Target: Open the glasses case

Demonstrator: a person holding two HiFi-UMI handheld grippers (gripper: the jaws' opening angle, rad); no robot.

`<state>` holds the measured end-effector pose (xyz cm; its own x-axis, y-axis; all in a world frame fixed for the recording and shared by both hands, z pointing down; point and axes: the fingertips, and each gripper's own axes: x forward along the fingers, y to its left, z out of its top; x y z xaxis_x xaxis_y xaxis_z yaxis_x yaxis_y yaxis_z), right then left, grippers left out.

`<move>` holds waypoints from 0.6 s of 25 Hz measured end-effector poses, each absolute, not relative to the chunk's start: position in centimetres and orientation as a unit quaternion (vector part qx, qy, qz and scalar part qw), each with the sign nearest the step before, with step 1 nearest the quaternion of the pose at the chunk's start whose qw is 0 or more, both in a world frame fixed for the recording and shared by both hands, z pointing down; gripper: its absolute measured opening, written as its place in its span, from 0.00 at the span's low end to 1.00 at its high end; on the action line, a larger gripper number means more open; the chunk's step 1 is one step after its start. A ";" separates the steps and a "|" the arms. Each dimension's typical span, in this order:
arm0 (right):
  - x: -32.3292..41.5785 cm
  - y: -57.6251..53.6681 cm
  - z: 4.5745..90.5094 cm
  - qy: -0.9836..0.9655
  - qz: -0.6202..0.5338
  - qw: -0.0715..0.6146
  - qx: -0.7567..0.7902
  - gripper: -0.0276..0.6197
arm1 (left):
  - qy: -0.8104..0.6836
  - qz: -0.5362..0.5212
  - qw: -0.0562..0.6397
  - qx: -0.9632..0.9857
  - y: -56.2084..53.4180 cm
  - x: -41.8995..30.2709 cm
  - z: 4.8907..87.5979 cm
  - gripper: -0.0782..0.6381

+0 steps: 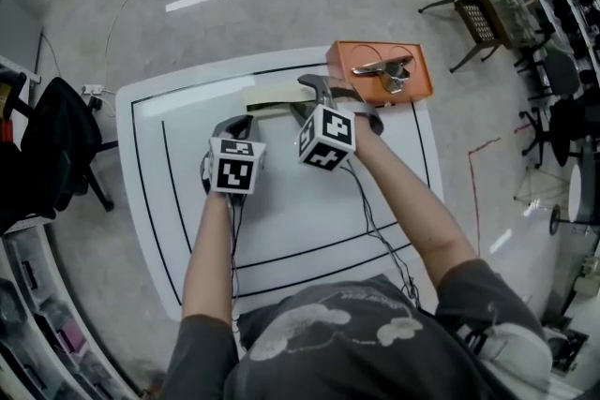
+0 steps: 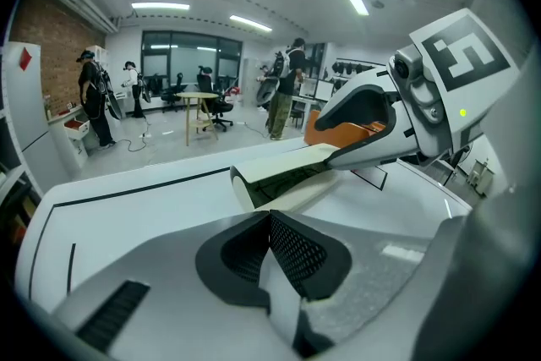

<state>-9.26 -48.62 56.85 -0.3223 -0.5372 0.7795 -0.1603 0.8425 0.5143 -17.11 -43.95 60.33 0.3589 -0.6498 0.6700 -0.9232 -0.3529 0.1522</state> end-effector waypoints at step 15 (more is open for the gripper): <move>-9.6 -51.0 54.1 -0.804 -0.161 0.506 0.266 0.33 | -0.507 0.263 0.260 0.779 -44.1 -17.2 60.5 0.11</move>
<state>-9.56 -50.97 54.06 -0.3452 -0.5915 0.7286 -0.2649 0.8062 0.5290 -17.16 -44.06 60.45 0.3485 -0.6521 0.6733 -0.9259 -0.3514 0.1389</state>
